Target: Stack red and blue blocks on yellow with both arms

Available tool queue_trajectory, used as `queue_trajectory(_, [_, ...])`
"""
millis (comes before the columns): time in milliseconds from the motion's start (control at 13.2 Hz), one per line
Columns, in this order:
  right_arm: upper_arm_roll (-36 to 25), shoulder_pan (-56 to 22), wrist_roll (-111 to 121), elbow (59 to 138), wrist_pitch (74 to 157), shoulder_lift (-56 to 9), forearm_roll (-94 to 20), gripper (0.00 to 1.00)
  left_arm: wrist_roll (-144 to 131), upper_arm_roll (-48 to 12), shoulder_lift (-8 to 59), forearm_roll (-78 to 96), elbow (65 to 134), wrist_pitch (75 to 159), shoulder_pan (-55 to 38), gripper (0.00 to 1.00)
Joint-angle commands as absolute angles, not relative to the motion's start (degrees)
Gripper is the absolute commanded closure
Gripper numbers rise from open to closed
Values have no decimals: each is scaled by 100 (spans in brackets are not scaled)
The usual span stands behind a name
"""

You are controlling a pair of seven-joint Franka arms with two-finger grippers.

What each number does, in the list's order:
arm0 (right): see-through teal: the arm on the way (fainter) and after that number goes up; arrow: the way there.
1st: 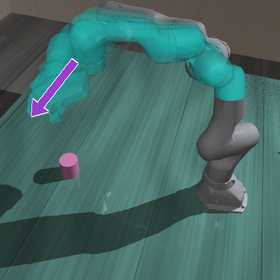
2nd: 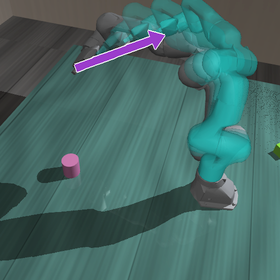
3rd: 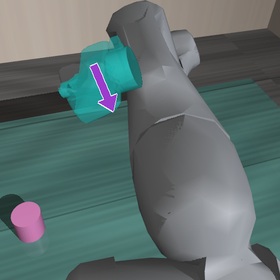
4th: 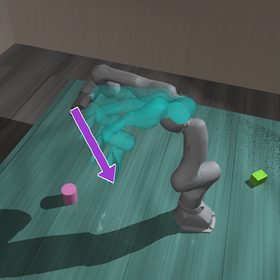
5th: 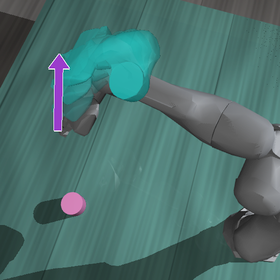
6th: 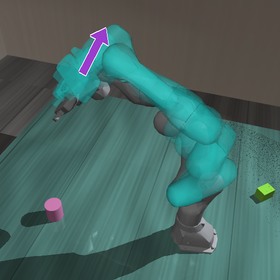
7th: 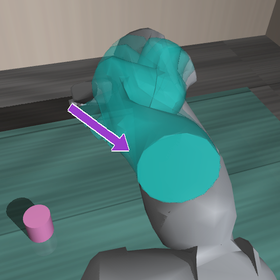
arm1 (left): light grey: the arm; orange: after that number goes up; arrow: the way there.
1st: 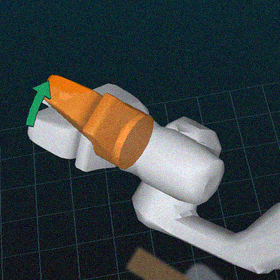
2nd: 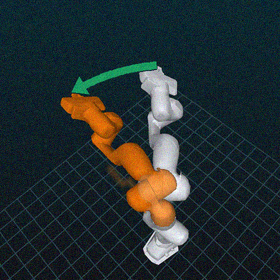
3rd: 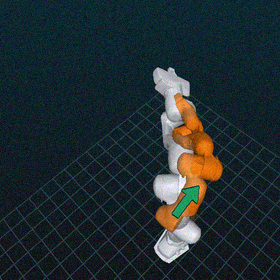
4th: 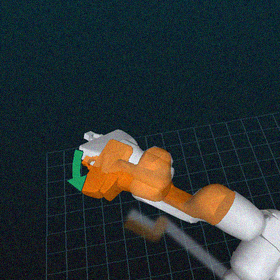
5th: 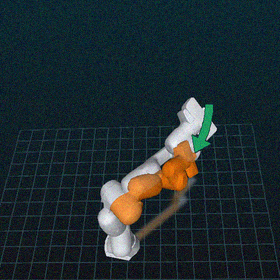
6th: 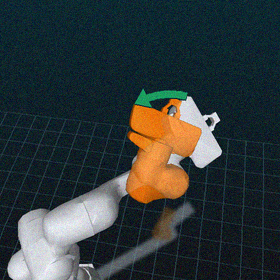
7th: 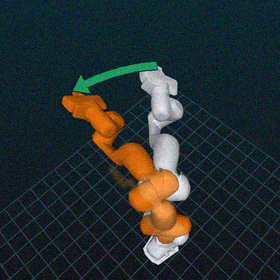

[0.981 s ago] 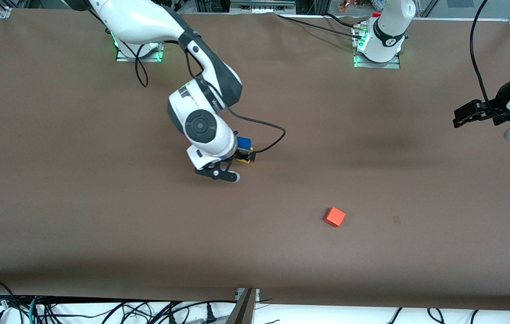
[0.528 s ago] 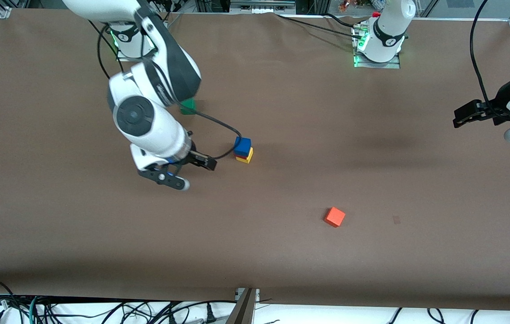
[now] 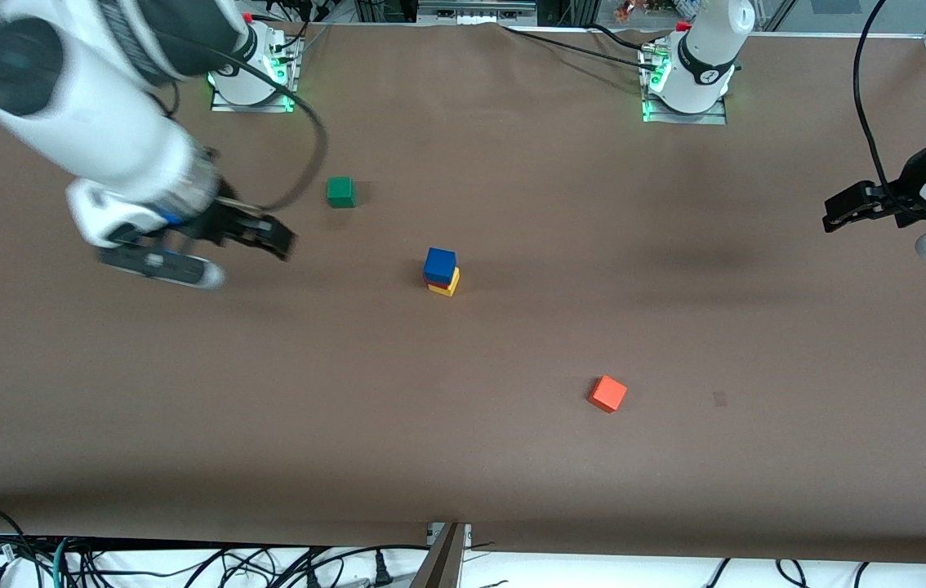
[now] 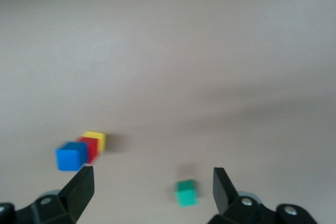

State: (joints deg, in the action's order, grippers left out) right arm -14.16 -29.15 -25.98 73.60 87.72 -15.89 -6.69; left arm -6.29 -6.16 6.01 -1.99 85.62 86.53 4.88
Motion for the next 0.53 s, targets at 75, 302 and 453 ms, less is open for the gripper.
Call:
queue_trajectory(75, [-2222,-2936,-1110,8083,8464,-670,-729,0,-492,-633,571,-44,8596,8710,554,0])
queue_trajectory(302, [-1725,-2314,-985,8770,8420,85,-668,0,-483,-633,580,-70,8535,8710,554,0])
queue_trajectory(453, [-1207,-1751,-976,9296,8463,525,-546,0,-492,-633,624,-79,8508,8710,545,0])
